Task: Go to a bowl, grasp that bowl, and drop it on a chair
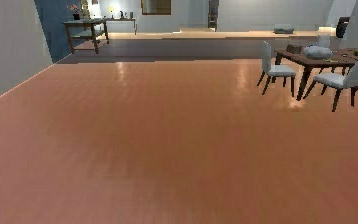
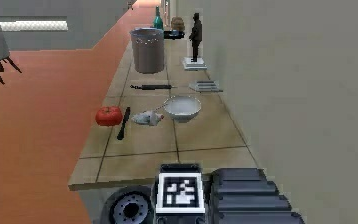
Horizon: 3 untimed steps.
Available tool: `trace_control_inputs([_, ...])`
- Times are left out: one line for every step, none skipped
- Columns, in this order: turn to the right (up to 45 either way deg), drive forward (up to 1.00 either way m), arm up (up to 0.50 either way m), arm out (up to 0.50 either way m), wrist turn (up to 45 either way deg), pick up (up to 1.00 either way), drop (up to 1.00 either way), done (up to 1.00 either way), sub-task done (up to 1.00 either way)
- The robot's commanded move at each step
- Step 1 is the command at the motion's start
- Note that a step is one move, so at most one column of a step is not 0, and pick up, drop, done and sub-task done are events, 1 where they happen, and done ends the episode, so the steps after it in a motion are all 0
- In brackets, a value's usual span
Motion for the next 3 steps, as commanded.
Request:
trace_control_inputs([0.0, 0.0, 0.0, 0.34, 0.0, 0.0, 0.0, 0.0, 0.0])
trace_control_inputs([0.0, 0.0, 0.0, 0.0, 45.0, 0.0, 0.0, 0.0, 0.0])
trace_control_inputs([0.0, 0.0, 0.0, 0.0, 45.0, 0.0, 0.0, 0.0, 0.0])
